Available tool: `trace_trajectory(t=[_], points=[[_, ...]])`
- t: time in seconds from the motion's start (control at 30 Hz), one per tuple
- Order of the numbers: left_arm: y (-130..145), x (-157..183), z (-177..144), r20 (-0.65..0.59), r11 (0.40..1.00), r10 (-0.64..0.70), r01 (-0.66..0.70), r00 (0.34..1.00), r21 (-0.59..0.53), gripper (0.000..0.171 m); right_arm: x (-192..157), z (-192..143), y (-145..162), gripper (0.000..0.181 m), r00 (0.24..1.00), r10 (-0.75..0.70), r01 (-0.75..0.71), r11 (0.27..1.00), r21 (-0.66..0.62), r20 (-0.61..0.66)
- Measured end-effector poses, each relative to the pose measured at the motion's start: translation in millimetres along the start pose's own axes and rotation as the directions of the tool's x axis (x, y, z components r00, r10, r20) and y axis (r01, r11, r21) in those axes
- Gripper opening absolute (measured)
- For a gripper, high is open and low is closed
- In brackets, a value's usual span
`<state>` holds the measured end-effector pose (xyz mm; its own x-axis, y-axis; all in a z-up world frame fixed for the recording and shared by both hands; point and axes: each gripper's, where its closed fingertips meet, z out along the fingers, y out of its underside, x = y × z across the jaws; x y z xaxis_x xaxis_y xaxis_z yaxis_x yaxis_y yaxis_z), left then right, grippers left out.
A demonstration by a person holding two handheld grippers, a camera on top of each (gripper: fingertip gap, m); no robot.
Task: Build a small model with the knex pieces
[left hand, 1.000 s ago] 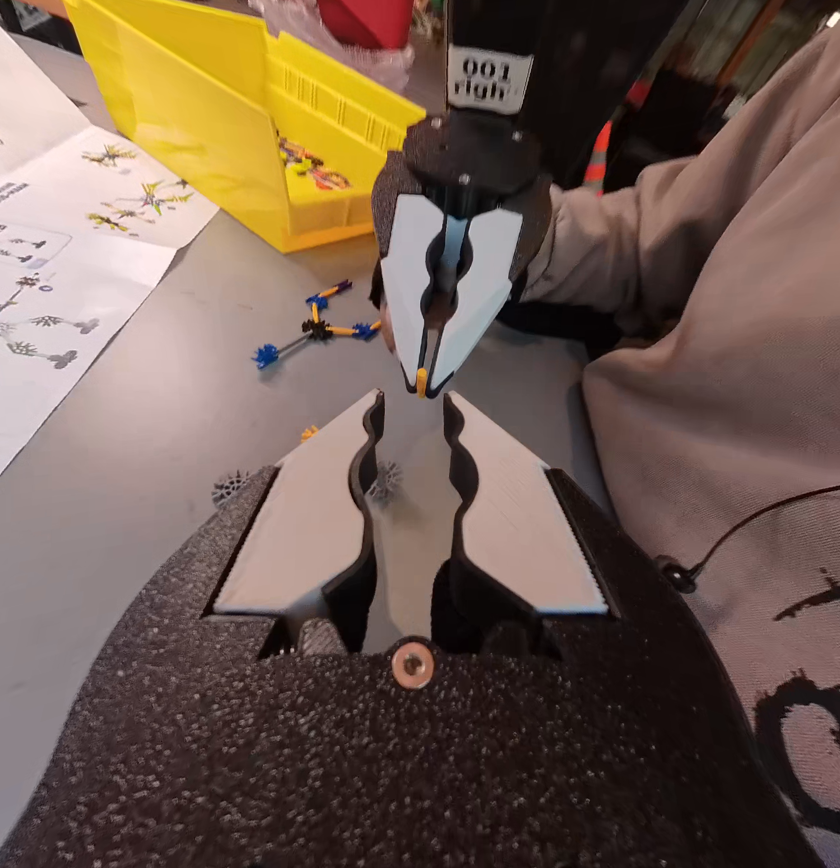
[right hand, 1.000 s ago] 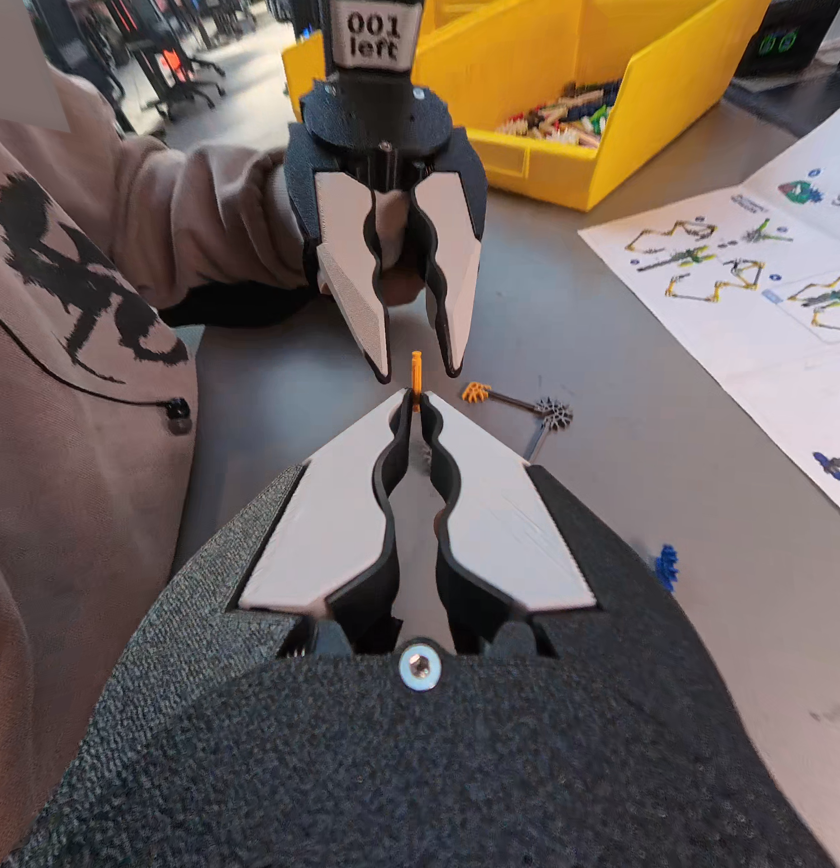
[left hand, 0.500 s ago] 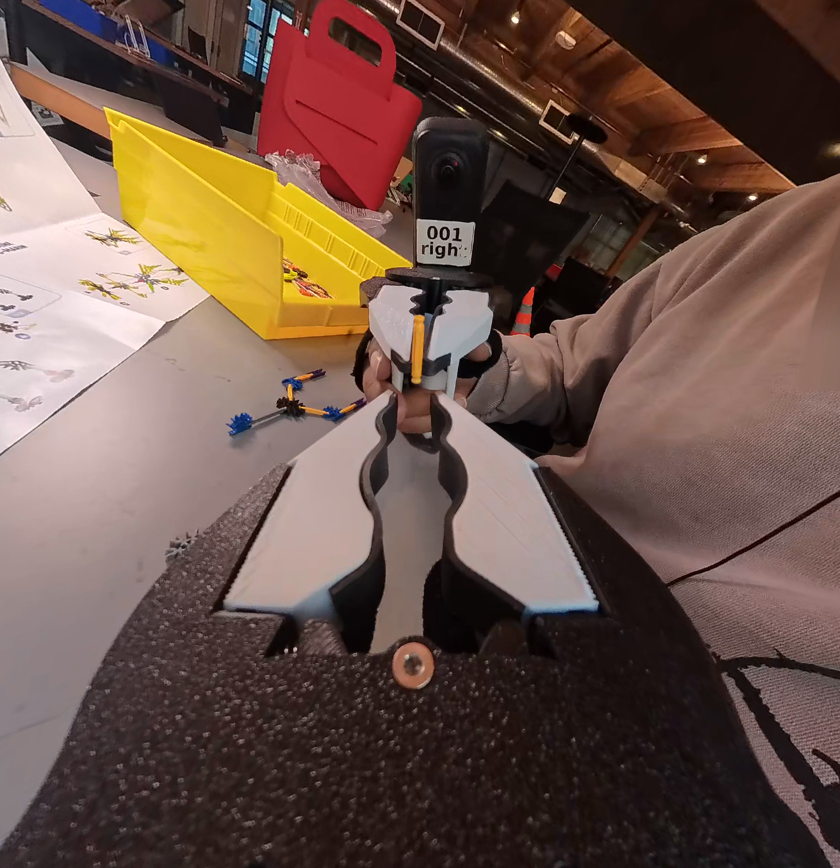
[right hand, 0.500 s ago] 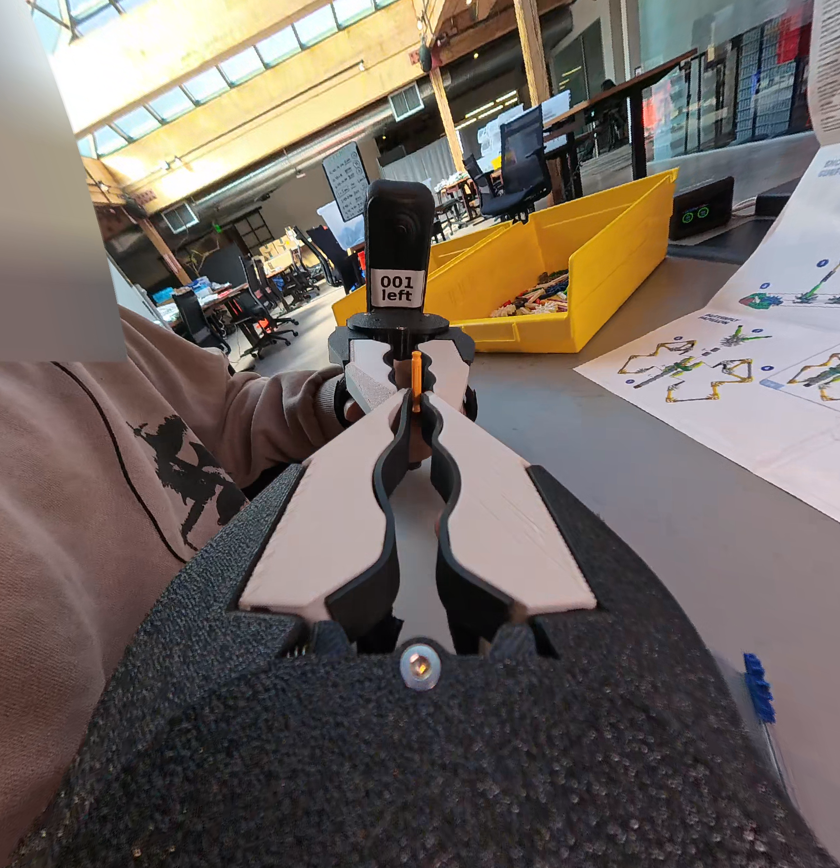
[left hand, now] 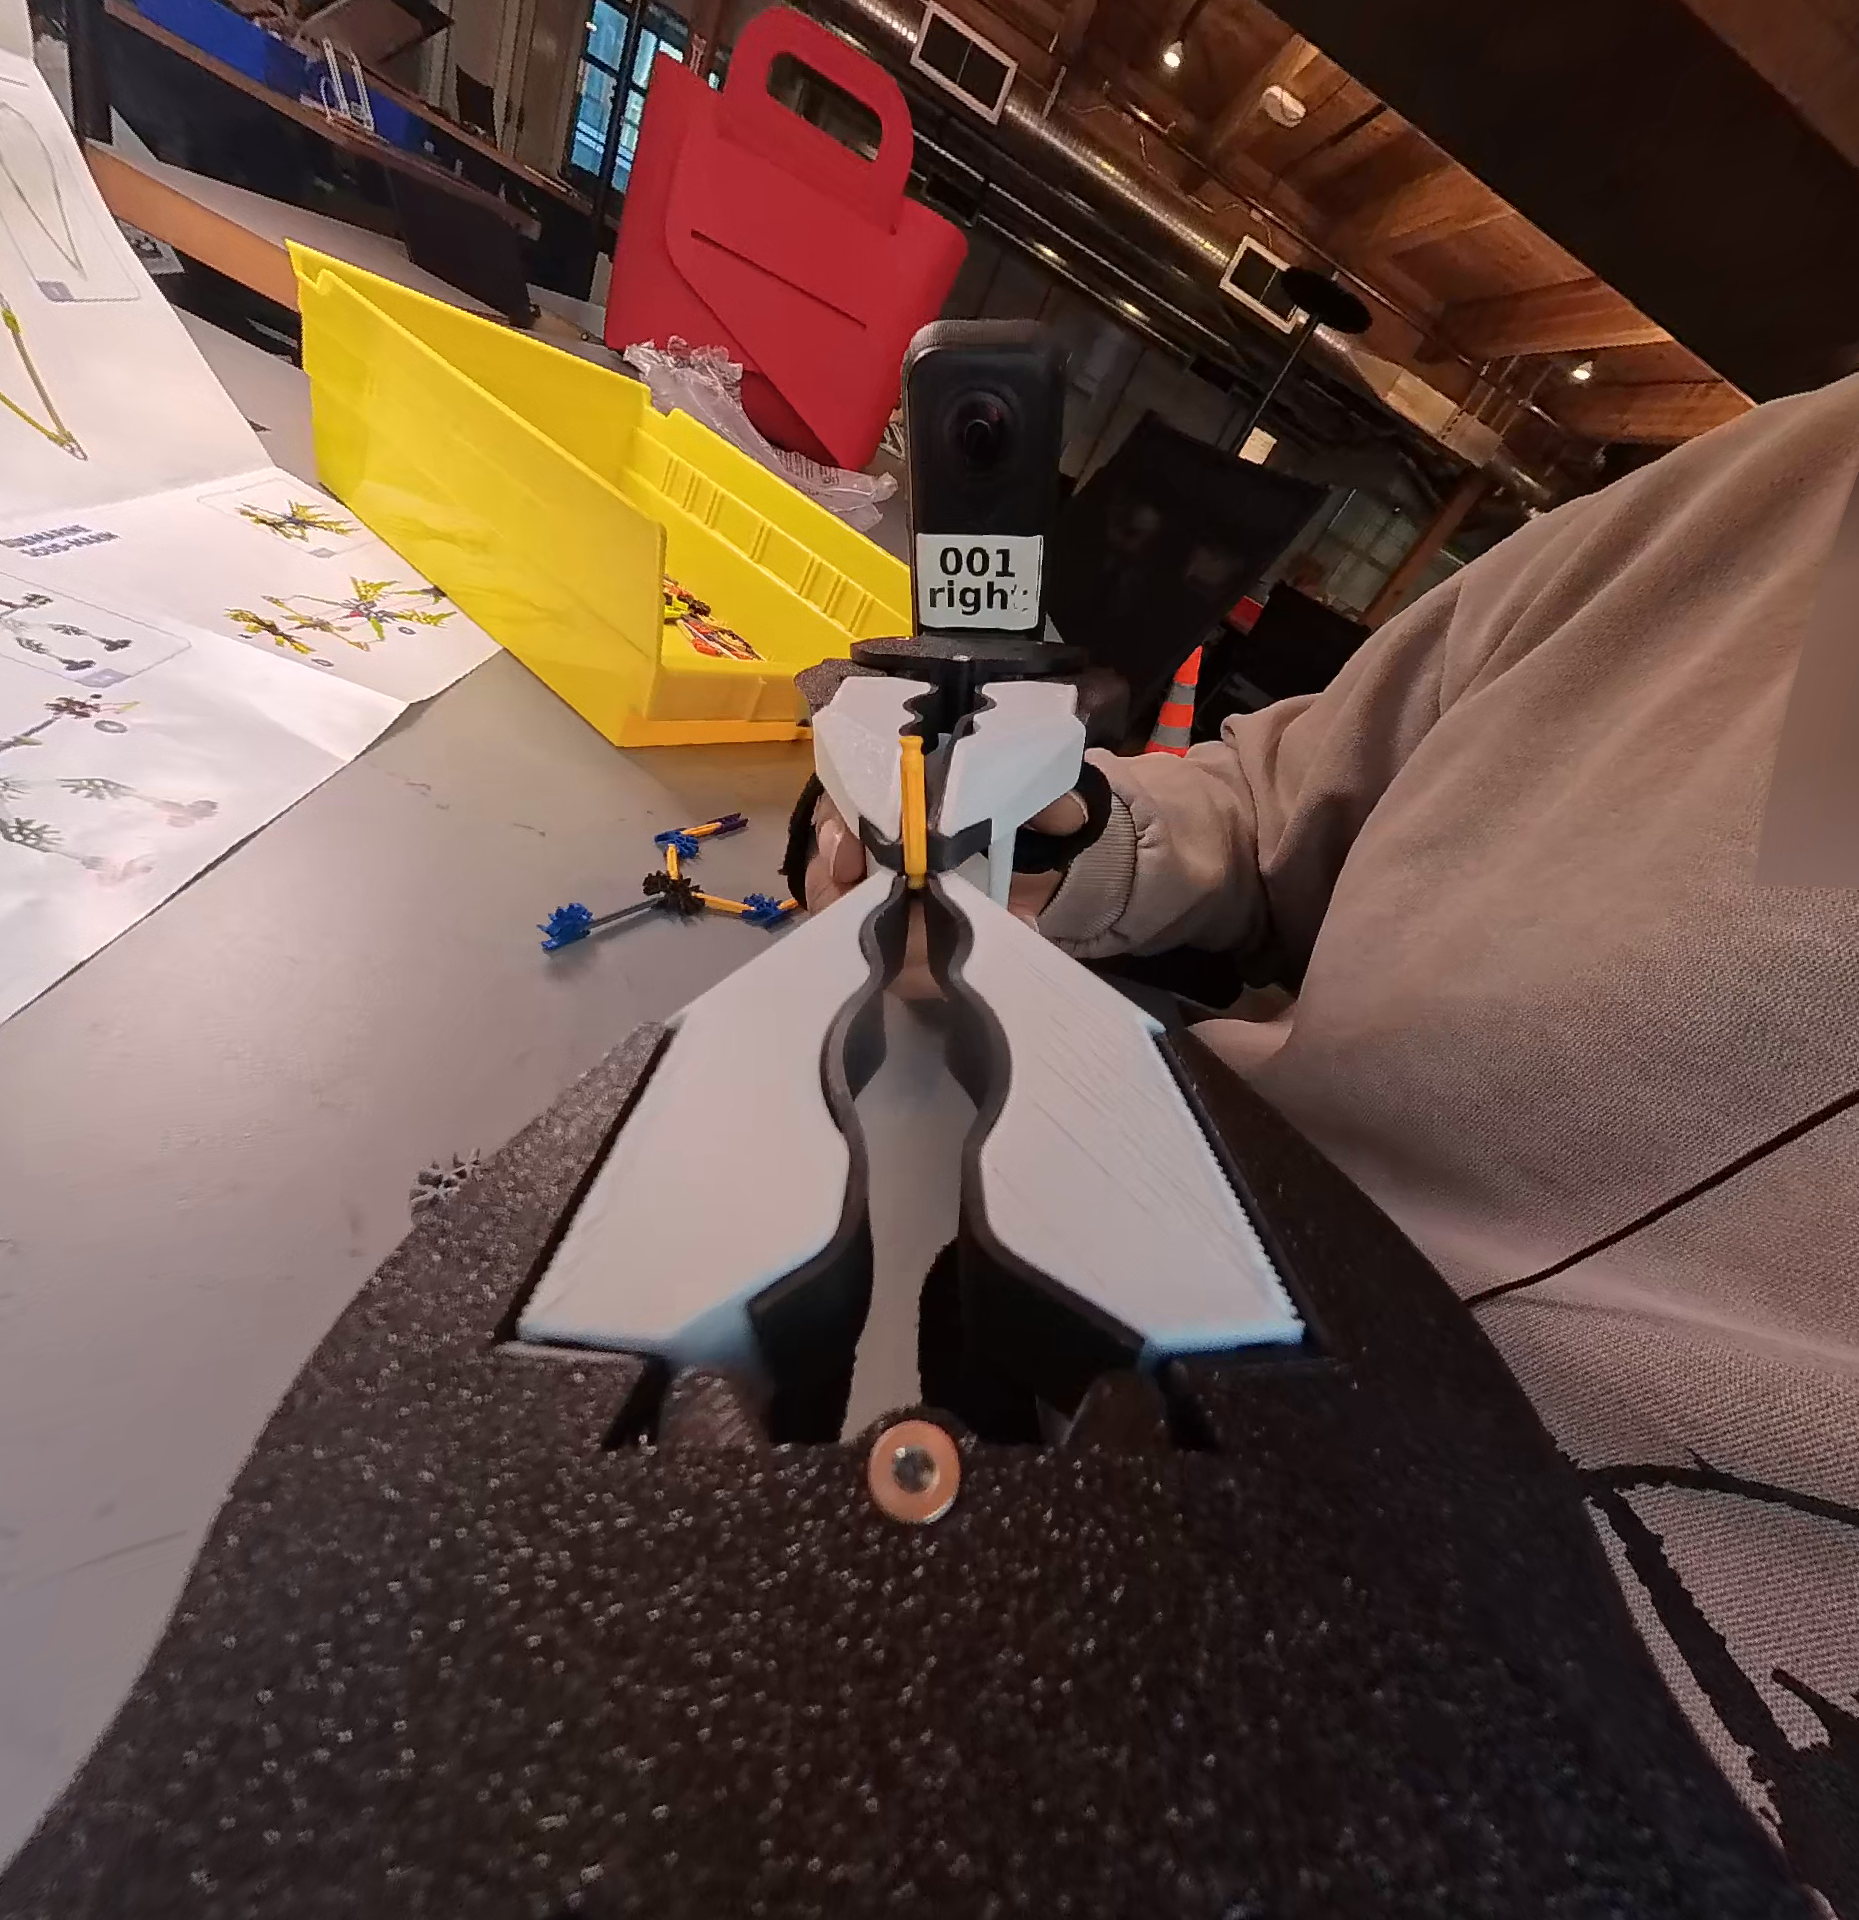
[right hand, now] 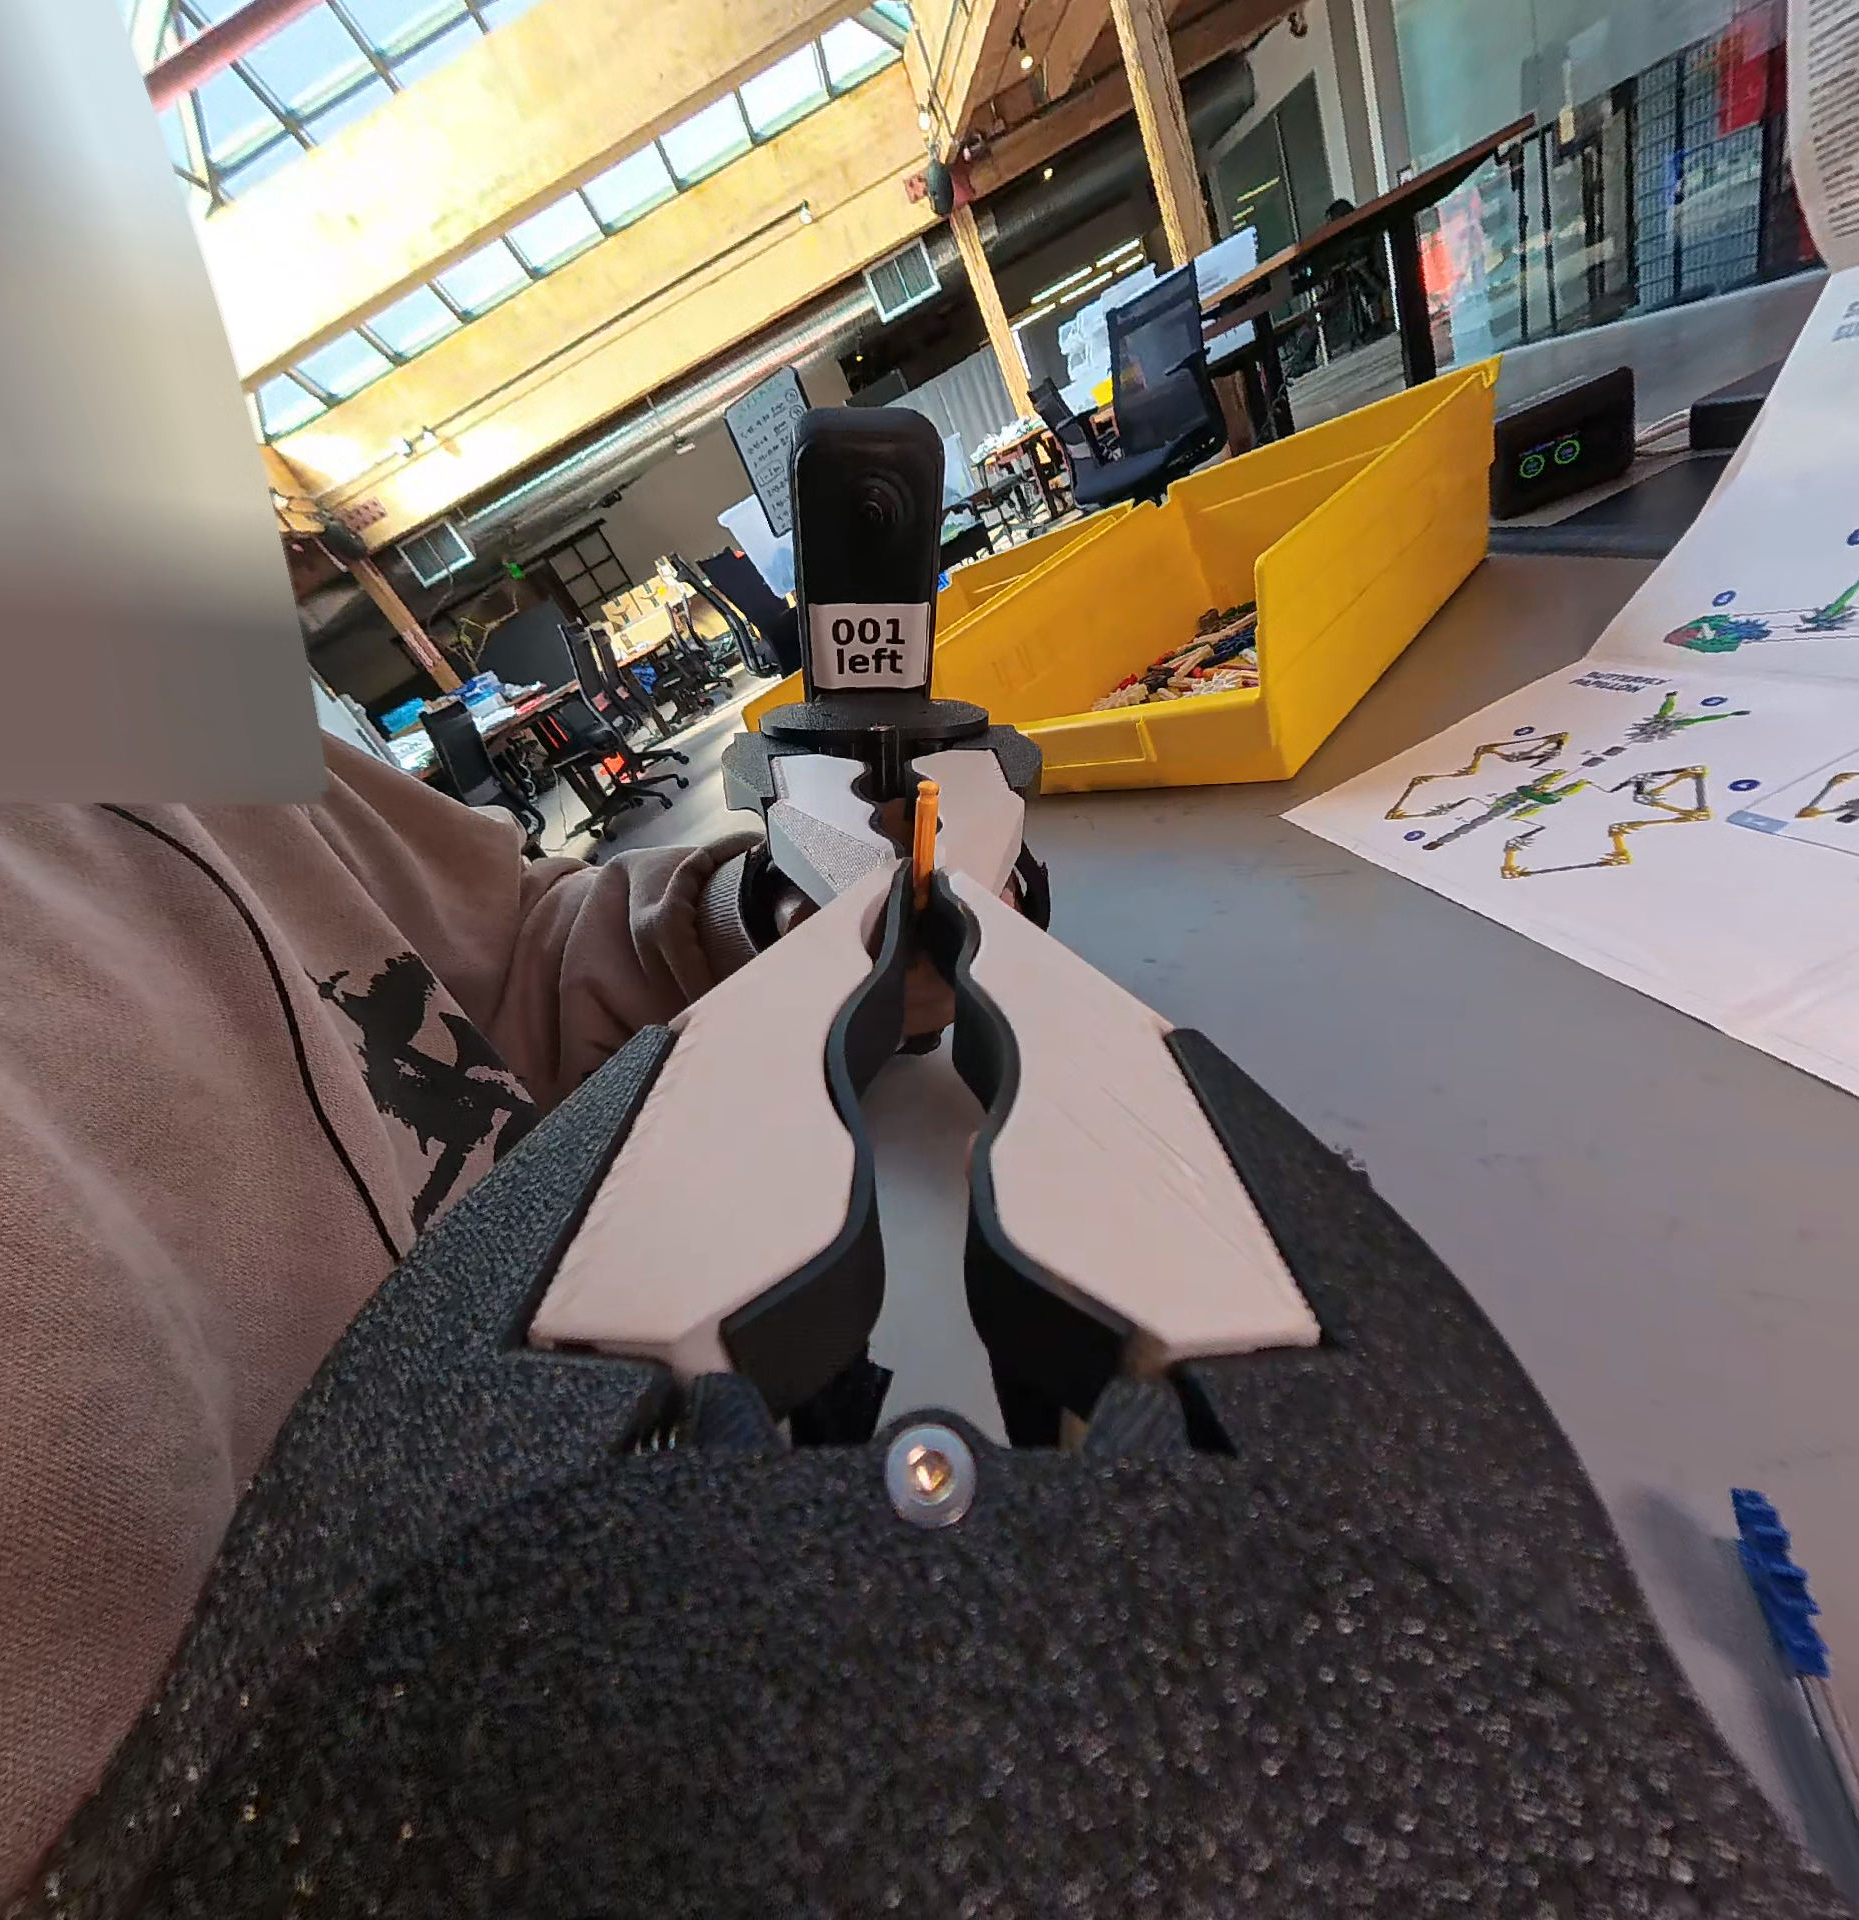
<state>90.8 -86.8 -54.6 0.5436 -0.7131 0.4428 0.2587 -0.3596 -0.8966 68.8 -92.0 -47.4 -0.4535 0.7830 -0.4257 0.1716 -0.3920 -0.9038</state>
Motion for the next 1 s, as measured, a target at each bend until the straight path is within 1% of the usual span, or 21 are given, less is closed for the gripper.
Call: trace_trajectory(t=[0.23, 0.4, 0.67, 1.0], points=[[2, -8, -2, 0.029, 1.0, -0.022, 0.023, 0.999, -0.013, 0.002, 8, -1, 3, 0.001, 1.0, 0.015, -0.015, 1.0, -0.008, -0.02], [4, -11, -3, 0.049, 0.999, -0.006, 0.008, 0.999, -0.031, 0.002, 10, -1, 6, 0.001, 0.999, 0.005, -0.005, 1.0, -0.02, -0.032], [7, -18, -7, 0.118, 0.994, 0.086, -0.077, 0.989, -0.077, 0.003, 16, -2, 11, 0.0, 0.998, -0.016, 0.012, 0.999, -0.052, -0.067], [11, -16, -6, 0.107, 0.987, 0.125, -0.113, 0.986, -0.114, 0.002, 14, -3, 14, 0.0, 0.998, -0.026, 0.022, 0.997, -0.078, -0.054]])
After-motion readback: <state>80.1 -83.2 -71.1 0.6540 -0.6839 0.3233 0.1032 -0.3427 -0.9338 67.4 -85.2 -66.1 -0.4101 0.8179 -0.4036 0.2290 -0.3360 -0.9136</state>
